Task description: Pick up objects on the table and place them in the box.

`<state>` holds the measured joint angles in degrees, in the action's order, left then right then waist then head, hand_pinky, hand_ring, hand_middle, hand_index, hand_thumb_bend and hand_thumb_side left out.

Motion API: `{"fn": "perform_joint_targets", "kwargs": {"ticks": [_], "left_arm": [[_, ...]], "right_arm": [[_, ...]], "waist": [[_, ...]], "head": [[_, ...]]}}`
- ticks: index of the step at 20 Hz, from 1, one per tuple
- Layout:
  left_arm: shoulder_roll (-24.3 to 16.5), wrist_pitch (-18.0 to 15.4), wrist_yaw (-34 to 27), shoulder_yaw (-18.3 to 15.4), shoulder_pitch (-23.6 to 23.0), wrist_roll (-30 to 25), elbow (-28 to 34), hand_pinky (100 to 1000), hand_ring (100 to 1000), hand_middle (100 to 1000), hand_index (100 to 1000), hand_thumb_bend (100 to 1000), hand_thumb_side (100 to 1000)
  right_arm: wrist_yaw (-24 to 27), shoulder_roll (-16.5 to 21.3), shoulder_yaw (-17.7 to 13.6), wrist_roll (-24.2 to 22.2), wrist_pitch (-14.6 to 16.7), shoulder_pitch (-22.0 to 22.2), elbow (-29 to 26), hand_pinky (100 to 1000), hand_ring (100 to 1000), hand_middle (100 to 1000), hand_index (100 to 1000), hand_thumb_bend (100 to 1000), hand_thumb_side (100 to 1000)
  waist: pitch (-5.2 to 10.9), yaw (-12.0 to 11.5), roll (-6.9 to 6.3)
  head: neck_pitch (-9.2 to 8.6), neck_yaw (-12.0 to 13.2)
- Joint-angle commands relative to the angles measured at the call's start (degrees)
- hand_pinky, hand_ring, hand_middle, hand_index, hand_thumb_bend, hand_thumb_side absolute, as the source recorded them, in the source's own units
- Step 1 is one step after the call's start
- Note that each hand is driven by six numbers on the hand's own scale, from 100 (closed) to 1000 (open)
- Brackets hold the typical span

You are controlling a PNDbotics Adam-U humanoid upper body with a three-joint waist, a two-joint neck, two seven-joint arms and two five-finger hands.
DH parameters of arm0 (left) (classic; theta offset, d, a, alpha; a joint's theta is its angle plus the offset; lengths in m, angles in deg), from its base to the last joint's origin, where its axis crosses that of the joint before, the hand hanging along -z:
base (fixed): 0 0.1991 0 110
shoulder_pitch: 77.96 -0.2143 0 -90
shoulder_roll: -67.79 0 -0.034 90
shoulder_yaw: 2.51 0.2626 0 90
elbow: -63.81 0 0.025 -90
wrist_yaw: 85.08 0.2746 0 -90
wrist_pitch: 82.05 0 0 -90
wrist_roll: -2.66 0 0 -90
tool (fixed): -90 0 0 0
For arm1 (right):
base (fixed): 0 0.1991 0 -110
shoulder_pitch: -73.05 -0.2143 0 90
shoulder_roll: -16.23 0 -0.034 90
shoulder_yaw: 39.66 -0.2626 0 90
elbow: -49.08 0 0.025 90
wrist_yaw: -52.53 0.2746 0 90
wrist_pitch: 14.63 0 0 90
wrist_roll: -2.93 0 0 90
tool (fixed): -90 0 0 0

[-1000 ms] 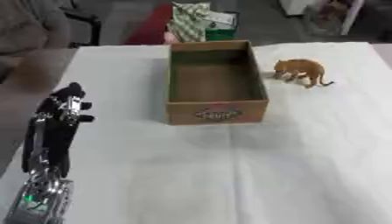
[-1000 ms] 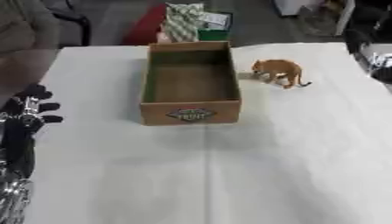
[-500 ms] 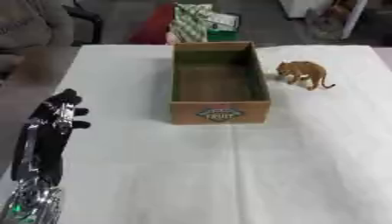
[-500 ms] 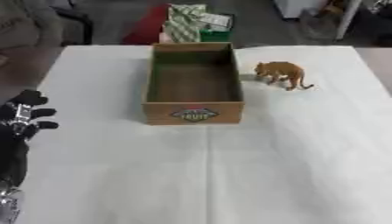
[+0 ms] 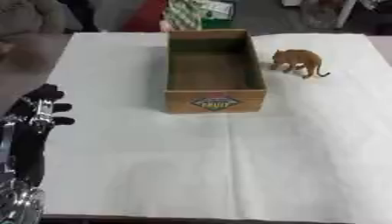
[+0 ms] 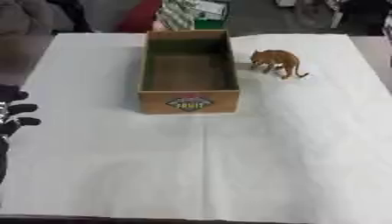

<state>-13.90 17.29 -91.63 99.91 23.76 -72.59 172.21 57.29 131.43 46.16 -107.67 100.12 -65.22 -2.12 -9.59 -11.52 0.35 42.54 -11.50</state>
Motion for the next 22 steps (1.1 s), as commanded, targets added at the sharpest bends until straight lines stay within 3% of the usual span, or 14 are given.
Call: {"fn": "perform_joint_targets", "kwargs": {"ticks": [1, 12, 15, 16, 17, 22], "left_arm": [[-1.14, 0.12, -0.29, 0.71, 1.08, -1.04, 1.03, 558, 650, 661, 745, 258, 609], [-1.08, 0.27, -0.55, 1.83, 2.18, -2.51, 1.1, 557, 652, 669, 746, 245, 616], [-1.12, 0.29, -0.62, 2.12, 2.45, -2.88, 1.18, 557, 652, 669, 747, 244, 619], [-1.14, 0.3, -0.64, 2.19, 2.51, -2.99, 1.2, 557, 652, 669, 747, 244, 619], [-1.16, 0.3, -0.65, 2.23, 2.55, -3.07, 1.22, 556, 653, 670, 747, 242, 621], [-1.3, 0.25, -0.68, 2.2, 2.69, -3.14, 1.32, 556, 653, 671, 747, 238, 624]], "right_arm": [[-3.91, 2.38, -0.26, -0.16, 1.93, -1.19, 2.29, 816, 896, 844, 936, 274, 108], [-16.67, 1.37, 0.15, -0.11, 5.85, -1.67, 7.44, 837, 911, 855, 939, 329, 132], [-19.99, 1.28, 0.28, 0.15, 6.44, -1.79, 8.07, 868, 938, 886, 943, 371, 135], [-21.18, 1.27, 0.29, 0.25, 6.63, -1.84, 8.23, 884, 949, 896, 946, 417, 100], [-22.6, 1.33, 0.37, 0.28, 6.79, -1.86, 8.37, 892, 954, 905, 949, 408, 150], [-30.17, 1.51, 0.27, 0.85, 6.76, -2.13, 9.13, 916, 968, 915, 955, 427, 179]], "waist": [[0.61, -0.62, 0.18], [-0.04, -3.72, 0.99], [-0.27, -4.56, 1.27], [-0.33, -4.77, 1.34], [-0.43, -5.0, 1.44], [-0.99, -5.89, 1.86]], "head": [[0.71, -2.12], [-0.11, -5.42], [-0.8, -5.75], [-0.97, -5.85], [-1.18, -5.96], [-2.62, -6.11]]}}
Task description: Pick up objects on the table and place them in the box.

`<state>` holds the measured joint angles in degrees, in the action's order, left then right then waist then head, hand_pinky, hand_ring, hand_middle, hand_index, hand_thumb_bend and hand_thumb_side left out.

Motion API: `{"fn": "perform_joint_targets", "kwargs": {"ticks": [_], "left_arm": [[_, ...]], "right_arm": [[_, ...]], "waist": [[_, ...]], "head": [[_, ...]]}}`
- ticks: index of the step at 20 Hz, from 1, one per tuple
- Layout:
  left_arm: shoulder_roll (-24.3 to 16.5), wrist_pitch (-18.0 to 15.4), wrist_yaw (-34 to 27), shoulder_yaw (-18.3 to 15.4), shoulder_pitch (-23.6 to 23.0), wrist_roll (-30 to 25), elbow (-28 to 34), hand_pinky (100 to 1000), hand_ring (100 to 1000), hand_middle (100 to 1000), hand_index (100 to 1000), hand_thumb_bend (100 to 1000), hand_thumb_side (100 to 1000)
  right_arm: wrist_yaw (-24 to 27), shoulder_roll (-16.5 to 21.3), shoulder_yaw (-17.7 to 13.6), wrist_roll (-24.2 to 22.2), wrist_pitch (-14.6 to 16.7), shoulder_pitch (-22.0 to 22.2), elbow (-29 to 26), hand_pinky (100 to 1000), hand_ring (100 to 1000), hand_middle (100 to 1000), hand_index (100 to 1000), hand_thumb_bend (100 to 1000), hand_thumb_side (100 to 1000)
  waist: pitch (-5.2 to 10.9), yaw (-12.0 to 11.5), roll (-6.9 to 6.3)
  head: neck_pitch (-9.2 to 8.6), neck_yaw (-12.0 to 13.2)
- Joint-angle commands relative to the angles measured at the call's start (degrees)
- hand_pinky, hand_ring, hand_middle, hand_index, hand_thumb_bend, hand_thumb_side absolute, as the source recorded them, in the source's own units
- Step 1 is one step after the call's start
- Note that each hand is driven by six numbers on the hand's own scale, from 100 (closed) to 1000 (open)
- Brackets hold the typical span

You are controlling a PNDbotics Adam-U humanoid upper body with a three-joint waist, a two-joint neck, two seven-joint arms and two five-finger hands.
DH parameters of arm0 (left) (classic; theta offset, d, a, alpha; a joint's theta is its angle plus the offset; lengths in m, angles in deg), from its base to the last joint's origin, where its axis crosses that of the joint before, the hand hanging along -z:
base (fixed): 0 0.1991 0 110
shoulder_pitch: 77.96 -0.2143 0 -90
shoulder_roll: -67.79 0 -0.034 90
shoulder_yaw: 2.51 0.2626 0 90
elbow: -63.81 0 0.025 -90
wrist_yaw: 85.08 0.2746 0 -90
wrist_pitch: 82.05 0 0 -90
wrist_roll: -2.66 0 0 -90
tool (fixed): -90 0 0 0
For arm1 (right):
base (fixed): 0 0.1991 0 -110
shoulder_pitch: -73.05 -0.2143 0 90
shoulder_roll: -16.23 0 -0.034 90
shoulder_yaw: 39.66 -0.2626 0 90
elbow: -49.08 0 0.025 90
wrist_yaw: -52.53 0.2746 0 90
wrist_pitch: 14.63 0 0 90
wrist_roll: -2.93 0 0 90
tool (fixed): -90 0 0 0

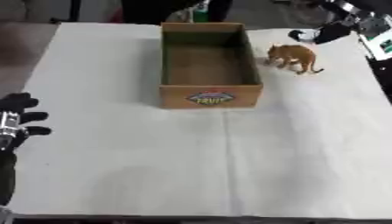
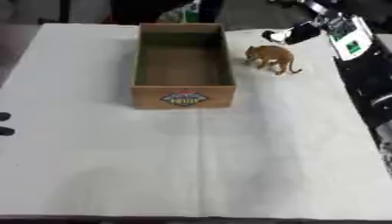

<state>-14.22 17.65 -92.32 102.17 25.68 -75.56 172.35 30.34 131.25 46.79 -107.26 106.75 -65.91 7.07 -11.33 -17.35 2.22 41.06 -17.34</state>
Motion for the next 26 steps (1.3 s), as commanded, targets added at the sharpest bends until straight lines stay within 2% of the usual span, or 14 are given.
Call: {"fn": "perform_joint_targets", "kwargs": {"ticks": [1, 6, 15, 16, 17, 26], "left_arm": [[-0.98, -0.13, 0.01, -0.09, 0.79, -0.15, 1.19, 556, 654, 671, 747, 227, 624], [-0.98, -0.21, -0.06, -0.07, 0.76, -0.18, 1.17, 556, 654, 672, 748, 232, 628], [-1.02, -0.27, -0.08, -0.15, 0.62, -0.22, 1.12, 556, 656, 674, 748, 225, 633], [-1.02, -0.26, -0.09, -0.15, 0.6, -0.21, 1.12, 556, 656, 675, 748, 225, 634], [-1.02, -0.25, -0.1, -0.15, 0.58, -0.21, 1.11, 556, 656, 675, 749, 224, 635], [-1.04, -0.18, -0.23, -0.2, 0.37, -0.27, 1.09, 556, 658, 677, 749, 221, 640]], "right_arm": [[-4.24, 1.71, -0.4, 0.49, 0.15, -1.5, 0.1, 918, 968, 914, 954, 432, 163], [-7.61, 1.66, -0.45, 0.22, 0.08, -1.56, 1.18, 922, 967, 913, 953, 431, 203], [-11.65, 1.78, -0.48, -0.28, -0.6, -1.13, 3.12, 927, 956, 896, 946, 432, 222], [-12.14, 1.79, -0.49, -0.24, -0.7, -1.09, 3.29, 928, 954, 894, 943, 441, 195], [-12.73, 1.83, -0.46, -0.21, -0.84, -1.03, 3.48, 928, 952, 893, 942, 433, 226], [-16.34, 1.85, -0.51, 0.22, -2.17, -0.63, 5.46, 925, 930, 865, 920, 435, 241]], "waist": [[0.66, -0.18, 0.04], [0.37, -0.37, 0.21], [0.11, -0.31, 0.15], [0.08, -0.3, 0.14], [0.05, -0.3, 0.12], [-0.09, -0.32, -0.06]], "head": [[-1.33, -0.25], [-1.72, -0.23], [-1.51, -0.27], [-1.48, -0.29], [-1.49, -0.27], [-1.4, -0.42]]}}
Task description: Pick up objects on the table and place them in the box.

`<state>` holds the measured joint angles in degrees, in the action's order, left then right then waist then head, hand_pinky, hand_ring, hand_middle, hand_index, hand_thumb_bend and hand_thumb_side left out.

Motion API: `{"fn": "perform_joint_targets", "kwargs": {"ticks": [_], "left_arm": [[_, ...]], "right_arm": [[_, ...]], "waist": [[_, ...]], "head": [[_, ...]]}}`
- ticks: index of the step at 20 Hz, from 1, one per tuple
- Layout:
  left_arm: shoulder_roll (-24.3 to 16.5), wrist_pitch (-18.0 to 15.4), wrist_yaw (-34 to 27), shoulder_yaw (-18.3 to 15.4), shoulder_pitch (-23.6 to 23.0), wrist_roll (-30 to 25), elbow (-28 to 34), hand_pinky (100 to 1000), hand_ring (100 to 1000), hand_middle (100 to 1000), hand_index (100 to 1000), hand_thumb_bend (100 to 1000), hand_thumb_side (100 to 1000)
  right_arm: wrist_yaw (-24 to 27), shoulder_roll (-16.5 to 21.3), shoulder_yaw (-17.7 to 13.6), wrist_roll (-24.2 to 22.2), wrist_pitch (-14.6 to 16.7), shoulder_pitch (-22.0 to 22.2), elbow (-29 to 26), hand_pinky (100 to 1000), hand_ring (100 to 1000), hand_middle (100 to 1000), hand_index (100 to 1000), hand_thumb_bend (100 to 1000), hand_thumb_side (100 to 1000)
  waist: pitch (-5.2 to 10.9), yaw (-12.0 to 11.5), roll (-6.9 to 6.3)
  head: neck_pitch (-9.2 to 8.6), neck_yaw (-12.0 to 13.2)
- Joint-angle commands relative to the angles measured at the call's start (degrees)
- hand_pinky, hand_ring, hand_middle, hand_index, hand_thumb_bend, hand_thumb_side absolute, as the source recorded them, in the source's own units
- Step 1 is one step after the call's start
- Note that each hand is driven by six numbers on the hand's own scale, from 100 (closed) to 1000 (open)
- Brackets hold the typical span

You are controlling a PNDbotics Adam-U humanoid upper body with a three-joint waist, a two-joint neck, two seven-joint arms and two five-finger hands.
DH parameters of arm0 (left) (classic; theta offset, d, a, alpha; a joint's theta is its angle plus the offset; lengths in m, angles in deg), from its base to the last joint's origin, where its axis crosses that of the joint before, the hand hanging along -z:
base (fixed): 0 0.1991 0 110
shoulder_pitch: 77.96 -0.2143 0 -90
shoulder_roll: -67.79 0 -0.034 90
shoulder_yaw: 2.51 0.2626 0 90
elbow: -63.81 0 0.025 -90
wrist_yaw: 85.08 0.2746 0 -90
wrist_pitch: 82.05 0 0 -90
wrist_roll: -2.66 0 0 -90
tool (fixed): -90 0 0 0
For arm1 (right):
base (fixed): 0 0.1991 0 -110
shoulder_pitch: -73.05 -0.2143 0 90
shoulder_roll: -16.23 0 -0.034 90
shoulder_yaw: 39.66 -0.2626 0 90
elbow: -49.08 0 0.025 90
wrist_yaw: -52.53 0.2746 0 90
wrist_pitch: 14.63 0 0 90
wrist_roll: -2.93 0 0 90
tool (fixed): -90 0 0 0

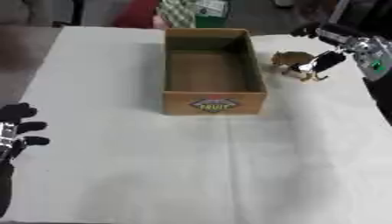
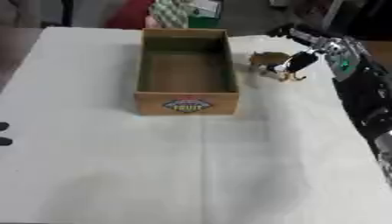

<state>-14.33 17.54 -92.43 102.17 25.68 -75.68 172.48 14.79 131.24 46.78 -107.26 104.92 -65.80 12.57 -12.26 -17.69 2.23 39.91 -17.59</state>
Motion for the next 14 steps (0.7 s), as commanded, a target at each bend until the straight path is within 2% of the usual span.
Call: {"fn": "perform_joint_targets", "kwargs": {"ticks": [1, 6, 10, 14], "left_arm": [[-0.92, -0.07, -0.13, -0.19, 0.36, -0.19, 0.96, 556, 658, 677, 750, 220, 640], [-0.89, -0.06, -0.2, -0.14, 0.31, -0.33, 0.96, 557, 659, 678, 750, 220, 645], [-0.89, -0.01, -0.28, -0.15, 0.24, -0.35, 0.94, 558, 660, 679, 751, 219, 649], [-0.85, -0.01, -0.3, -0.13, 0.24, -0.41, 0.94, 558, 661, 680, 751, 218, 651]], "right_arm": [[-0.99, 1.85, -0.5, 0.27, -0.41, -0.72, 0.07, 924, 929, 863, 920, 436, 244], [-0.3, 1.57, -0.72, 1.22, -1.23, -0.46, 0.94, 899, 916, 843, 908, 430, 219], [-0.57, 1.53, -0.56, 2.36, -2.37, -0.28, 1.34, 880, 895, 819, 881, 372, 169], [-2.29, 1.48, -0.41, 3.81, -3.93, -0.01, 1.7, 851, 870, 789, 845, 333, 175]], "waist": [[0.83, 0.03, -0.07], [0.82, -0.09, -0.15], [0.74, -0.19, -0.23], [0.68, -0.2, -0.27]], "head": [[-0.22, -0.2], [-0.08, -0.4], [0.01, -0.52], [0.09, -0.57]]}}
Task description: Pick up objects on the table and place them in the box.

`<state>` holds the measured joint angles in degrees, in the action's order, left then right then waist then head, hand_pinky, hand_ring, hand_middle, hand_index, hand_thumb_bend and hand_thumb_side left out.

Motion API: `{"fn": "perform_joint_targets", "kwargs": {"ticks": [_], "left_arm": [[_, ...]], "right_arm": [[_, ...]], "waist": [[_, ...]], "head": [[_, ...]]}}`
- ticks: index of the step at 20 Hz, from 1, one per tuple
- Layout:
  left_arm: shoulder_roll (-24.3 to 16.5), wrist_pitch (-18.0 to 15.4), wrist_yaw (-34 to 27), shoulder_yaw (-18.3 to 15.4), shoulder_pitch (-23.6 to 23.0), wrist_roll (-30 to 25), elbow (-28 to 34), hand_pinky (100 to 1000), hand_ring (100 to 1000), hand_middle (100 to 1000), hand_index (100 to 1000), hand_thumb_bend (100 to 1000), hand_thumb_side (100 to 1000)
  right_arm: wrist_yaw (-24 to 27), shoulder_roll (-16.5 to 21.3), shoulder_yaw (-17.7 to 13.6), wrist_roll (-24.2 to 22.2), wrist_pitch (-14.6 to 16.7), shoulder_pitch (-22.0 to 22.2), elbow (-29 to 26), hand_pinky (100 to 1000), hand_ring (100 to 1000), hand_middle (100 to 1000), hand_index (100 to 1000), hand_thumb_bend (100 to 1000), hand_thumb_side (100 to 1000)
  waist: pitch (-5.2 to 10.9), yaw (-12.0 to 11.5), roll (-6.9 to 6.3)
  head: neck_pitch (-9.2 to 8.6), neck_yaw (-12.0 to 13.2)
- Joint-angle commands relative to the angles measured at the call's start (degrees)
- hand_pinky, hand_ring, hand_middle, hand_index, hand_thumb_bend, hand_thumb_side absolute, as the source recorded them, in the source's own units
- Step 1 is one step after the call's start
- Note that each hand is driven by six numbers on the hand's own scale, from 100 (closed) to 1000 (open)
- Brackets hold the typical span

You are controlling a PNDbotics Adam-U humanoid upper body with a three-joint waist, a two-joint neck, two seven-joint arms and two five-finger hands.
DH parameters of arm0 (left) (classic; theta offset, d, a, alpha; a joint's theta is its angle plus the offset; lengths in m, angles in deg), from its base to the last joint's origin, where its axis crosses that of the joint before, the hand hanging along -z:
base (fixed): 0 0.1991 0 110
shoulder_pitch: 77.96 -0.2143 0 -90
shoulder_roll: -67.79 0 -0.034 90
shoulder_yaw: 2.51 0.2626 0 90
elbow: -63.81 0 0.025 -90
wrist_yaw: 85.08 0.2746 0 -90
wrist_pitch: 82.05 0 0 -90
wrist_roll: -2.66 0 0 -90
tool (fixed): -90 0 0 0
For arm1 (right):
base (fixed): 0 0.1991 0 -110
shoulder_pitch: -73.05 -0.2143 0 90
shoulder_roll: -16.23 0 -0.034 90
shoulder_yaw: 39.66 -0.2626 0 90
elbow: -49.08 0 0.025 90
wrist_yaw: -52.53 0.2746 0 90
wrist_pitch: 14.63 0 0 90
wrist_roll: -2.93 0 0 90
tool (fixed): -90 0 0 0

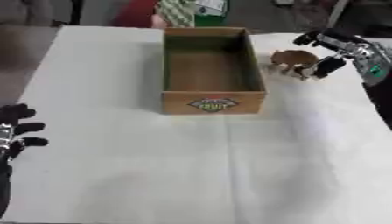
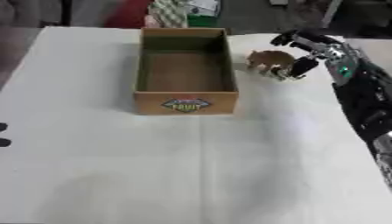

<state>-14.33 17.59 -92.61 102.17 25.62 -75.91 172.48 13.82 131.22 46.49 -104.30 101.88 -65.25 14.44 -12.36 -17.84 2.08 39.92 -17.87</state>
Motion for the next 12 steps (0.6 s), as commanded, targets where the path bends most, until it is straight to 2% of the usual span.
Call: {"fn": "perform_joint_targets", "kwargs": {"ticks": [1, 7, 12], "left_arm": [[-0.86, -0.05, -0.13, -0.14, 0.31, -0.18, 0.94, 558, 661, 680, 752, 217, 651], [-0.84, 0.0, -0.14, -0.15, 0.4, -0.27, 0.98, 559, 662, 681, 751, 213, 654], [-0.84, 0.03, -0.16, -0.15, 0.47, -0.35, 1.03, 560, 663, 682, 751, 210, 655]], "right_arm": [[-1.79, 1.45, -0.09, 1.1, -1.2, -0.51, -0.03, 848, 869, 788, 843, 331, 176], [-4.25, 1.03, -0.04, 3.43, -2.81, -0.35, 0.52, 821, 843, 762, 815, 307, 180], [-5.35, 0.67, 0.15, 3.77, -2.93, -0.26, 0.87, 806, 822, 734, 783, 291, 183]], "waist": [[0.77, -0.07, -0.14], [0.69, -0.21, -0.25], [0.67, -0.34, -0.24]], "head": [[0.08, -0.31], [0.02, -0.43], [-0.03, -0.5]]}}
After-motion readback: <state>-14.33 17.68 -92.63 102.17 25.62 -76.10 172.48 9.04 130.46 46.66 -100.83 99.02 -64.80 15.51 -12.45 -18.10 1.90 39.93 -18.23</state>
